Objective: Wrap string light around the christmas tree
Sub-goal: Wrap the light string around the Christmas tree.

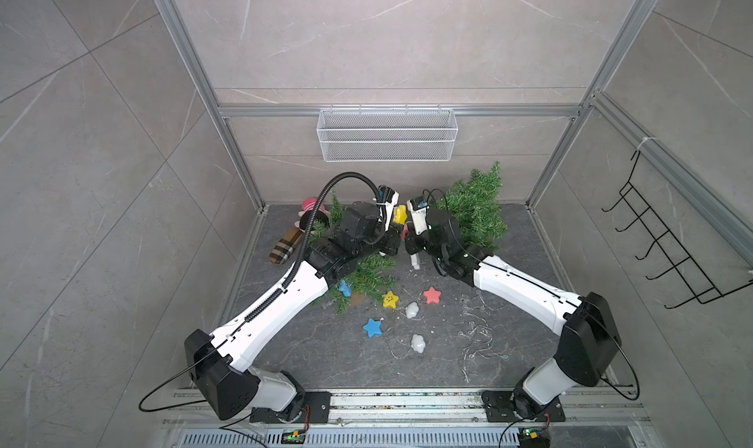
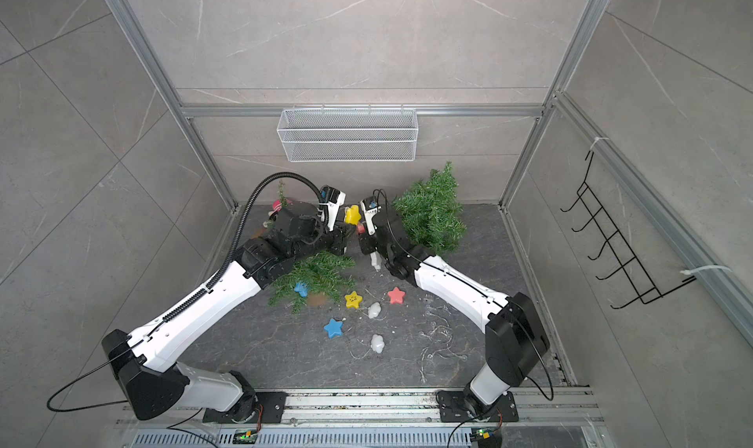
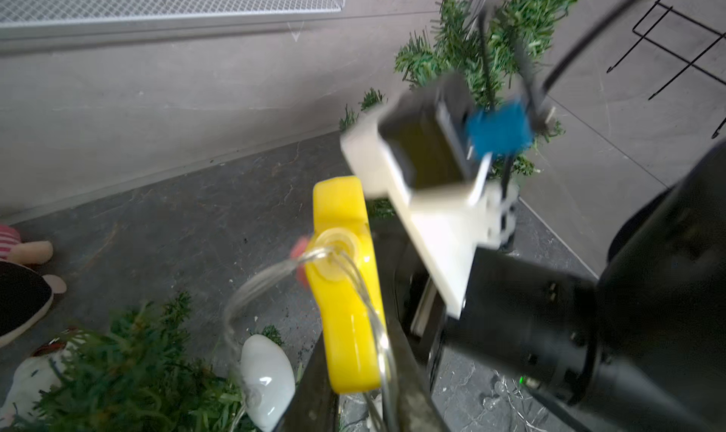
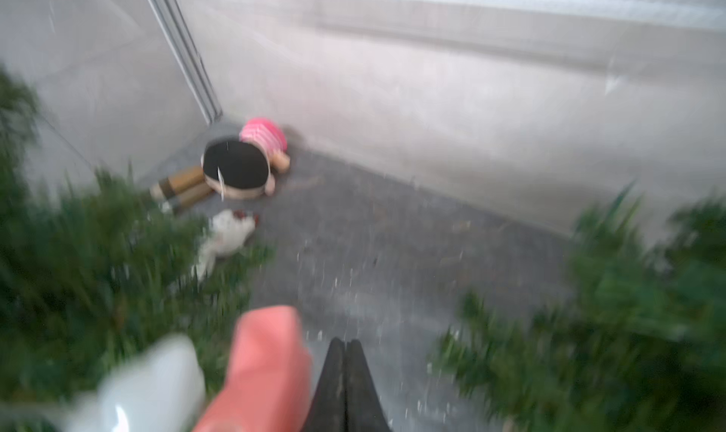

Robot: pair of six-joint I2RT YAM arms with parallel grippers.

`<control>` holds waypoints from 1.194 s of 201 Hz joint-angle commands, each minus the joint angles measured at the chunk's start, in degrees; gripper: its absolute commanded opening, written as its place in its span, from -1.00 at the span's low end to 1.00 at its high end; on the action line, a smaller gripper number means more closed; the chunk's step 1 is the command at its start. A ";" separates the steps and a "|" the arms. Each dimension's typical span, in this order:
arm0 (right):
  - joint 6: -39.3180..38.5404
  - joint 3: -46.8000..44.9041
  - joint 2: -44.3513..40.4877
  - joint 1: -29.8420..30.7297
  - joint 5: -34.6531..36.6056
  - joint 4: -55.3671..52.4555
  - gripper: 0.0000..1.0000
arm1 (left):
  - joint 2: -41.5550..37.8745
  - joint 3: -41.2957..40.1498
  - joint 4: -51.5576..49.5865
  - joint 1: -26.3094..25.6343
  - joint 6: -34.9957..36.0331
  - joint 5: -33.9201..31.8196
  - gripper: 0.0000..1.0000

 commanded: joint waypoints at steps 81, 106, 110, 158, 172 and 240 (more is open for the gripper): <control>-0.72 41.81 25.80 -1.29 -16.31 -11.17 -0.96 | -8.52 -0.55 -7.13 -0.38 -1.53 3.47 -0.15; -0.11 55.13 32.61 -1.92 -18.98 -15.95 -0.96 | -12.26 -0.67 -11.91 0.34 0.01 5.04 0.05; -0.08 57.68 33.94 -1.93 -19.79 -17.18 -0.96 | -12.65 -0.64 -12.61 0.77 0.12 5.35 0.06; 2.09 87.85 49.33 -1.96 -27.63 -28.95 -0.94 | -18.93 -0.62 -19.72 8.45 0.60 8.37 0.09; 2.67 91.75 51.57 -1.92 -29.51 -28.67 -0.95 | -20.08 -0.17 -22.41 12.85 0.28 8.35 0.08; 11.10 87.63 52.31 -1.83 -38.17 -19.28 -0.88 | -21.16 -1.26 -20.41 35.17 -3.24 13.57 -0.01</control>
